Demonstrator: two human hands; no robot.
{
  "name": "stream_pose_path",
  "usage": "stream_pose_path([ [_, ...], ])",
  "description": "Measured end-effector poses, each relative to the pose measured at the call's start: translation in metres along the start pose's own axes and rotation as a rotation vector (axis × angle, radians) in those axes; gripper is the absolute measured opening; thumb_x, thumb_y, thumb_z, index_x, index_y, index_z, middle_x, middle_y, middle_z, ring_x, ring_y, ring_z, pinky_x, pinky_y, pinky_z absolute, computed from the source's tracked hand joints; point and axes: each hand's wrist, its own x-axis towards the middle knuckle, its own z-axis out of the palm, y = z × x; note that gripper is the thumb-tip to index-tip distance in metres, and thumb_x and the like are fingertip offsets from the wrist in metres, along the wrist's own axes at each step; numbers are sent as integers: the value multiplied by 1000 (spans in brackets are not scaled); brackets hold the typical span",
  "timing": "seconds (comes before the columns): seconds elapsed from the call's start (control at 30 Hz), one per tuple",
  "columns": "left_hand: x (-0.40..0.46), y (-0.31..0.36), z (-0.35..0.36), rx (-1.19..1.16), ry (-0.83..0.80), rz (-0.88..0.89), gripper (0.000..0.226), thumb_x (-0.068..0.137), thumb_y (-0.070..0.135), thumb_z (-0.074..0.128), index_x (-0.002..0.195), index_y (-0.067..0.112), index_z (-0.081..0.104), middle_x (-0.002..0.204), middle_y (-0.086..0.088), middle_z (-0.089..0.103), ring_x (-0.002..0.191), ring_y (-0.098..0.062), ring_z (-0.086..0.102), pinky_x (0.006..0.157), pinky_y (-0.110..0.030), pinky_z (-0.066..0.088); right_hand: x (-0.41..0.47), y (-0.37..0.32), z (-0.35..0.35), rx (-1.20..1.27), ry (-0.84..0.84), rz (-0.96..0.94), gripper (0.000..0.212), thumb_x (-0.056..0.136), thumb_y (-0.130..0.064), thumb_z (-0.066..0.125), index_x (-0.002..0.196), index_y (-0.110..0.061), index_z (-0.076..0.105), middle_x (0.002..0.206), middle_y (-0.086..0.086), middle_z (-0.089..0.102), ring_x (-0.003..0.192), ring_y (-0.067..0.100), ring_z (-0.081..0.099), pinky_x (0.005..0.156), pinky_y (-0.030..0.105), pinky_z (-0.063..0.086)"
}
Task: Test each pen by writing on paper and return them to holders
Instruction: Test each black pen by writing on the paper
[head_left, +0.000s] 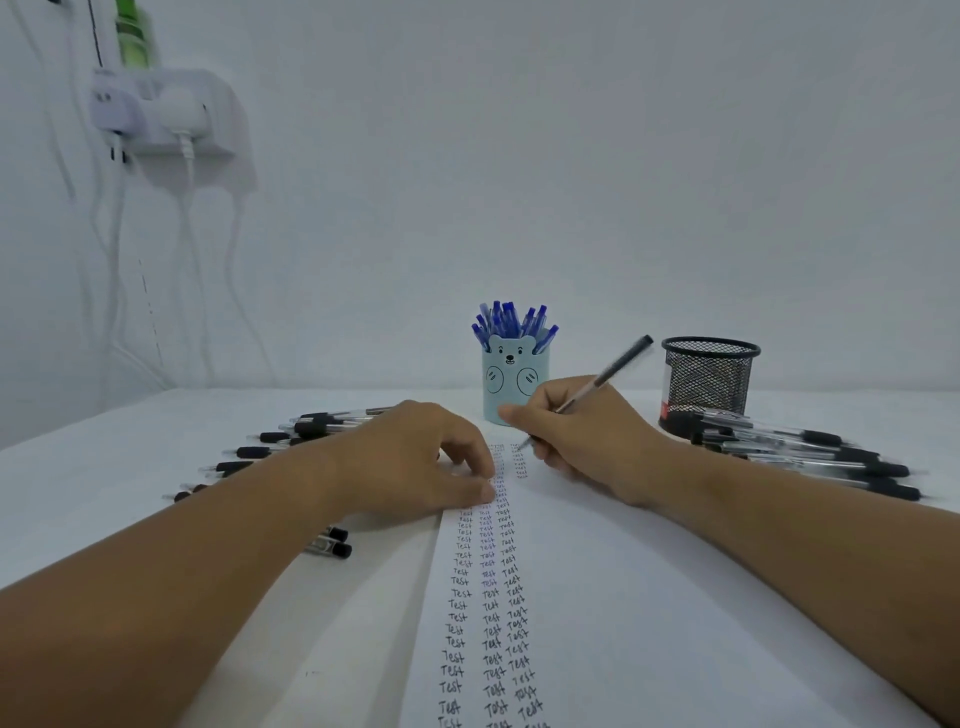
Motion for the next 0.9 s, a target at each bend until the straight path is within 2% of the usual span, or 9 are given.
stream_pose_path([
  [0.1, 1, -1, -1, -1, -8, 0, 12, 81, 50, 78, 91, 44, 75, 103, 21, 69, 104, 7, 59, 102, -32, 48, -3, -2, 4, -56, -85, -15, 39, 86, -34, 79, 66, -13, 53, 58, 8, 63, 43, 14, 44, 43, 21, 34],
  [0.17, 3, -2, -1, -5, -26, 6, 11, 81, 52, 78, 89, 46, 75, 105, 21, 69, 107, 4, 59, 104, -35, 48, -3, -1, 4, -130, -56, -10, 40, 84, -23, 80, 59, -15, 50, 55, 8, 62, 44, 12, 49, 47, 20, 38],
  [0.3, 3, -4, -1, -37, -37, 21, 9, 81, 49, 79, 88, 44, 76, 105, 20, 70, 106, 4, 61, 103, -38, 48, -2, 0, 5, -190, -28, 29, 38, 81, -9, 70, 55, -18, 44, 50, 6, 58, 49, 17, 49, 50, 25, 34],
  [0.53, 4, -4, 0, -55, -37, 16, 9, 81, 47, 80, 87, 42, 76, 105, 21, 70, 106, 6, 60, 104, -36, 48, -2, -1, 7, -255, -36, 1, 36, 78, -7, 66, 55, -18, 42, 50, 5, 58, 48, 14, 52, 51, 23, 37],
  [0.73, 5, -5, 0, -51, -39, 30, 9, 82, 46, 79, 87, 40, 77, 104, 22, 71, 106, 7, 60, 103, -36, 48, -3, -1, 6, -341, -51, -53, 28, 78, -8, 66, 56, -14, 49, 51, 3, 61, 54, 11, 55, 56, 23, 43],
  [0.9, 5, -6, 1, -56, -44, 25, 9, 82, 48, 79, 88, 42, 76, 105, 22, 71, 107, 5, 60, 104, -37, 48, -3, 0, 5, -339, -73, -60, 31, 78, -8, 66, 54, -15, 47, 51, 3, 60, 57, 13, 56, 58, 24, 44],
])
